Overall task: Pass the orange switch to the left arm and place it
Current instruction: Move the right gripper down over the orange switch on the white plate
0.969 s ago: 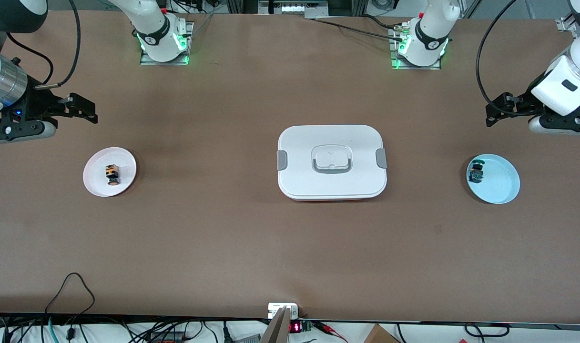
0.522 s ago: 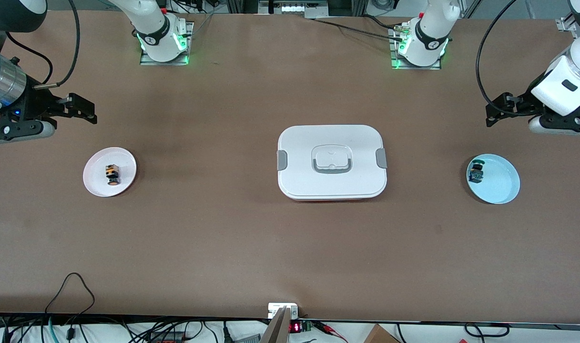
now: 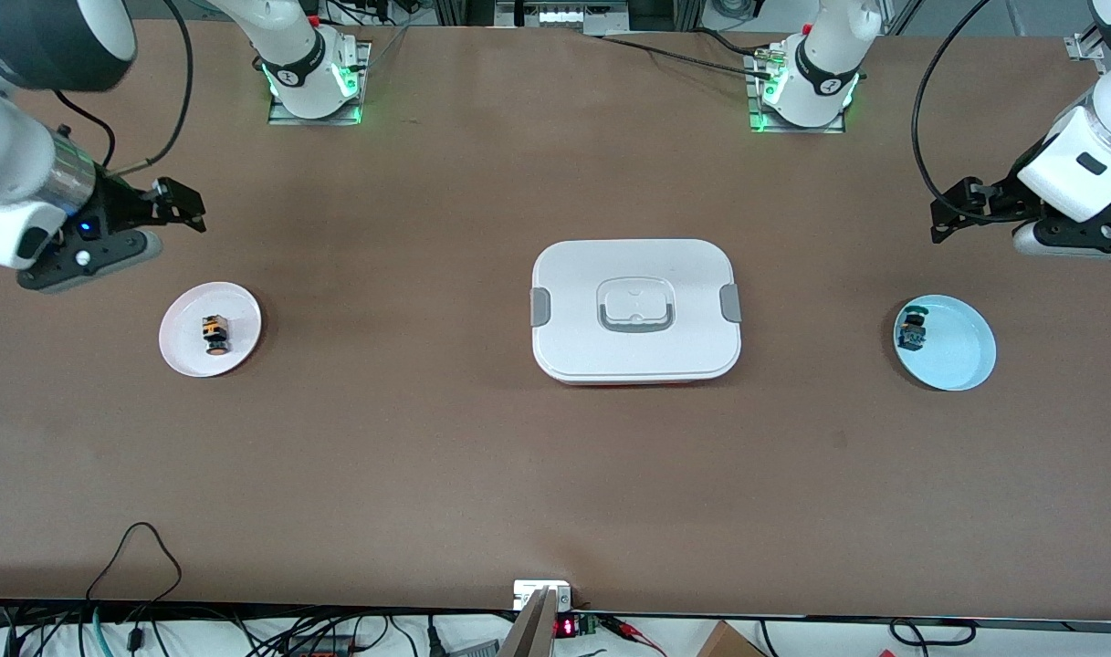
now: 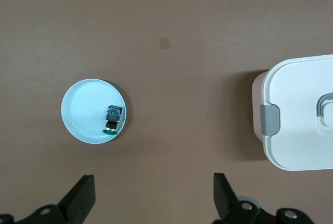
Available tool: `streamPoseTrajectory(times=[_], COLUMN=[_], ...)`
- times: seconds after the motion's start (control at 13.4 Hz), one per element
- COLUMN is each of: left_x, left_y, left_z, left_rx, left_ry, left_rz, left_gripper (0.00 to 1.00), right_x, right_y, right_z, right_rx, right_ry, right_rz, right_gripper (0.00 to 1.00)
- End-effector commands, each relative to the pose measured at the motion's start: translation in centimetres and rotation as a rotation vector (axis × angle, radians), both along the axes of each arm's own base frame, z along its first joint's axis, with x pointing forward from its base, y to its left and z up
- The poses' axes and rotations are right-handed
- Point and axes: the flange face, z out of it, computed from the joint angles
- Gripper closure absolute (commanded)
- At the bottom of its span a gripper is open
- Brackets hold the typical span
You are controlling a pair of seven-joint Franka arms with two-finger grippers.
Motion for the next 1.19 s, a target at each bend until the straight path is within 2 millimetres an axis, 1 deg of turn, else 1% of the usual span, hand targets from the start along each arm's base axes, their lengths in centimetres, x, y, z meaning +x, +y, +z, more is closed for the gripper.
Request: streamPoseTrajectory(times=[0.0, 0.15, 0.37, 0.52, 0.67, 0.82, 0.89, 1.04, 1.12], left_x=[0.2, 0.2, 0.2, 0.2, 0.2, 0.2, 0.2, 0.2, 0.2], left_y=[0.1, 0.1, 0.1, 0.1, 0.1, 0.1, 0.0, 0.1, 0.1], left_z=[0.6, 0.6, 0.6, 0.6, 0.6, 0.6, 0.5, 0.5, 0.5], left_rx=[-0.017, -0.017, -0.017, -0.017, -0.017, -0.017, -0.017, -0.017, -0.017], left_ry=[0.007, 0.007, 0.007, 0.007, 0.007, 0.007, 0.01, 0.012, 0.012], left_rz=[0.013, 0.013, 0.013, 0.013, 0.013, 0.013, 0.011, 0.013, 0.013], left_gripper=[0.0, 0.0, 0.0, 0.0, 0.0, 0.0, 0.0, 0.0, 0.0], right_x=[-0.6, -0.6, 0.1, 0.8, 1.0, 0.1, 0.2, 0.1, 0.0], right_y=[-1.7, -3.6, -7.5, -9.4, -10.6, -10.7, -10.7, -11.6, -11.7], right_z=[-4.7, -7.9, -13.3, -16.0, -19.0, -21.8, -22.3, -24.2, -25.1], right_rx=[-0.002, 0.021, 0.053, 0.063, 0.07, 0.06, 0.048, 0.059, 0.066], right_ry=[-0.006, -0.003, 0.006, 0.007, -0.012, -0.047, -0.069, -0.053, -0.042], right_rz=[0.203, 0.382, 0.602, 0.701, 0.828, 0.928, 0.975, 1.02, 1.05], right_gripper=[0.0, 0.0, 0.0, 0.0, 0.0, 0.0, 0.0, 0.0, 0.0])
